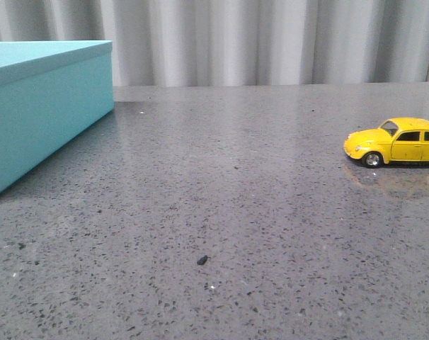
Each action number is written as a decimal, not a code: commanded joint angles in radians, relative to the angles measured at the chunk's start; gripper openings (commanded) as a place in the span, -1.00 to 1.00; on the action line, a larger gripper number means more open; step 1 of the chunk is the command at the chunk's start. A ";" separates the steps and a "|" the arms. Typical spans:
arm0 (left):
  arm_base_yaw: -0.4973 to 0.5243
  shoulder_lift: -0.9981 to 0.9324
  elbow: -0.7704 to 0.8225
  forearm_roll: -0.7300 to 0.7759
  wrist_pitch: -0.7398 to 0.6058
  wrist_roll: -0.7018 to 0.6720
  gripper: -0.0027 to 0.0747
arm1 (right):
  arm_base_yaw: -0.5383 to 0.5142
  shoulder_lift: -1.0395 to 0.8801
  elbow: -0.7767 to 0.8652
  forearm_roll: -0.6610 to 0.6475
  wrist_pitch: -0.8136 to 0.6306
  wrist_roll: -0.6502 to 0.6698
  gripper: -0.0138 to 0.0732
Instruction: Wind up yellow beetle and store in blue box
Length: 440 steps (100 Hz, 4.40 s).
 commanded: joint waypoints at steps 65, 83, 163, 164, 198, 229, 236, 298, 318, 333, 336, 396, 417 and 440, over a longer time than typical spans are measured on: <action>-0.006 -0.026 -0.077 0.106 0.131 -0.008 -0.99 | -0.007 -0.004 -0.122 0.307 -0.006 -0.007 -0.80; -0.006 0.079 -0.171 0.288 0.166 -0.008 -0.99 | -0.007 0.087 -0.244 0.261 0.163 -0.007 -0.80; -0.173 0.538 -0.444 0.440 0.297 -0.008 -0.99 | -0.007 1.080 -1.077 0.075 1.023 -0.009 -0.80; -0.175 0.538 -0.444 0.440 0.297 -0.008 -0.99 | -0.007 1.086 -1.082 0.073 1.025 -0.009 -0.80; -0.198 0.538 -0.444 0.442 0.297 -0.008 -0.99 | 0.034 1.333 -1.268 0.048 1.061 -0.009 -0.80; -0.198 0.538 -0.444 0.466 0.297 -0.008 -0.99 | 0.072 1.437 -1.301 -0.027 1.045 0.033 -0.80; -0.198 0.541 -0.444 0.469 0.297 -0.008 -0.99 | 0.072 1.447 -1.301 -0.076 1.040 0.055 -0.80; -0.198 0.541 -0.436 0.469 0.297 -0.008 -0.99 | 0.072 1.483 -1.301 -0.067 0.966 0.080 -0.80; -0.198 0.541 -0.420 0.469 0.297 -0.008 -0.99 | 0.072 1.490 -1.301 -0.052 0.967 0.080 -0.80; -0.198 0.541 -0.415 0.469 0.297 -0.008 -0.99 | 0.072 1.505 -1.301 -0.037 0.967 0.080 -0.80; -0.198 0.541 -0.415 0.469 0.295 -0.008 -0.99 | 0.072 1.510 -1.301 -0.037 0.967 0.080 -0.80; -0.198 0.541 -0.415 0.469 0.295 -0.008 -0.99 | 0.072 1.564 -1.301 -0.037 0.963 0.080 -0.80; -0.198 0.541 -0.415 0.469 0.295 -0.008 -0.99 | 0.072 1.565 -1.301 -0.051 0.963 0.080 -0.80; -0.198 0.541 -0.415 0.469 0.295 -0.008 -0.99 | 0.072 1.565 -1.301 -0.077 0.964 0.080 -0.80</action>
